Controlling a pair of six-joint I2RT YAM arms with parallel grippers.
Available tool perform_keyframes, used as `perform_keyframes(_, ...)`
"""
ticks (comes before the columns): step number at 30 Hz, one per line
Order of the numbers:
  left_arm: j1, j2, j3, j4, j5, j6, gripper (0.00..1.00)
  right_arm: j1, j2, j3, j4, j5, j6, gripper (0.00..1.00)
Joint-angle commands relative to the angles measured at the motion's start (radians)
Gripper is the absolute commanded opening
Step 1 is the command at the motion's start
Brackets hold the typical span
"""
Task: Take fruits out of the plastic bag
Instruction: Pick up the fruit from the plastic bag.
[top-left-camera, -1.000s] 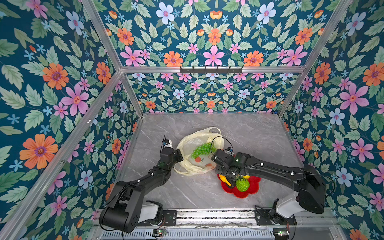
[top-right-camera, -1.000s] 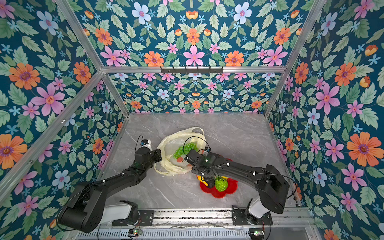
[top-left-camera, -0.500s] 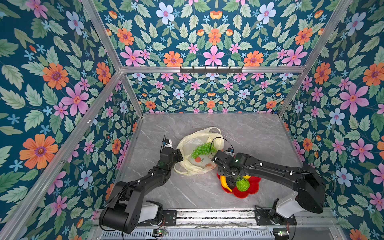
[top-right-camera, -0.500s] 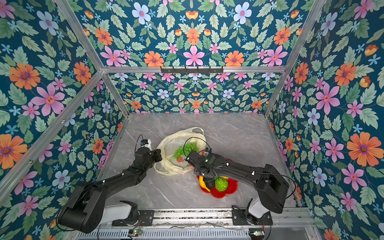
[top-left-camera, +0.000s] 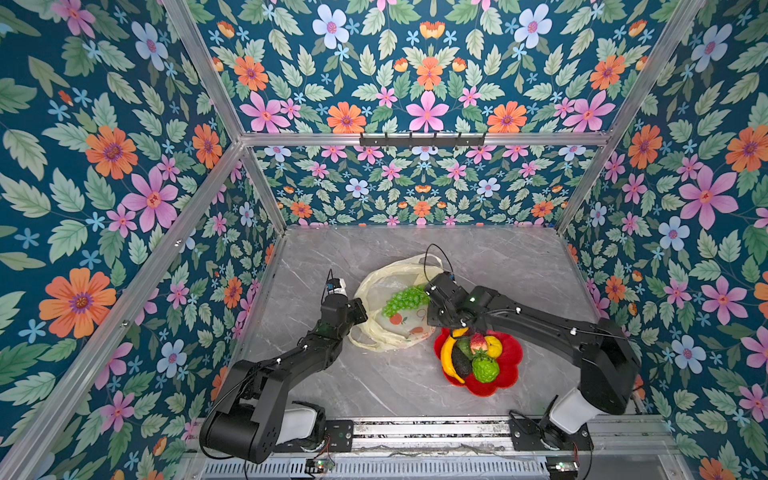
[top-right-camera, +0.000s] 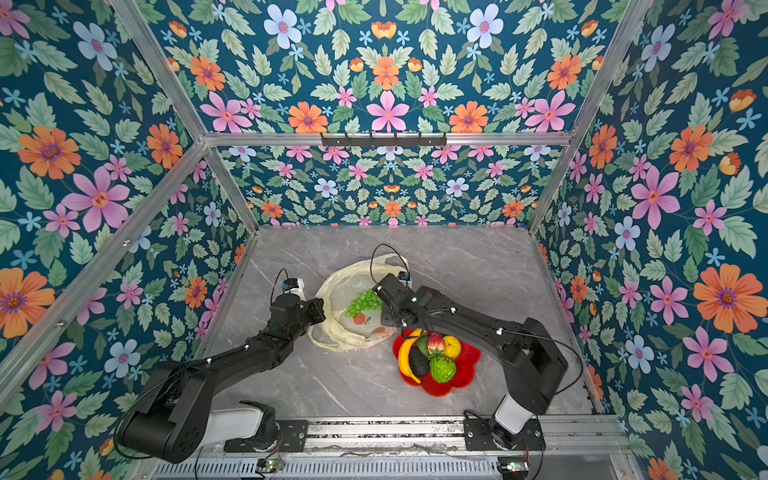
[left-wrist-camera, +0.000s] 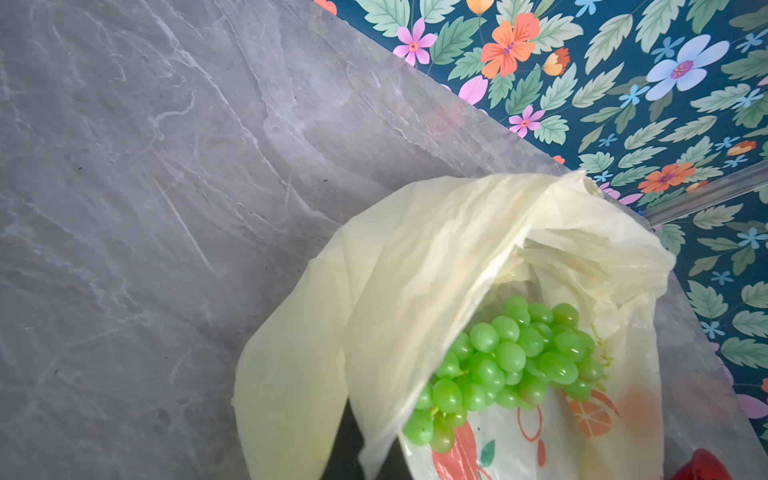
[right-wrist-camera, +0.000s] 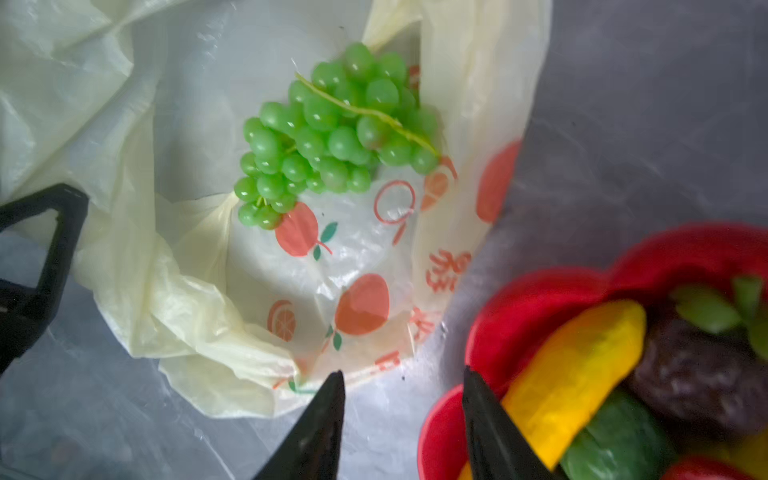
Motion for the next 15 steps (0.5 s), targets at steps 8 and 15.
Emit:
perform_keyframes(8,0.0,0.001,0.013,-0.005,0.006,0.016,0.0,-0.048,0.307,0.361,-0.114,0.135,-0.33,0.57)
perform_keyframes(15,0.001,0.009,0.016,-0.004,0.007,0.015,0.0,-0.058,0.391,0.459,-0.139,0.152,-0.367,0.51)
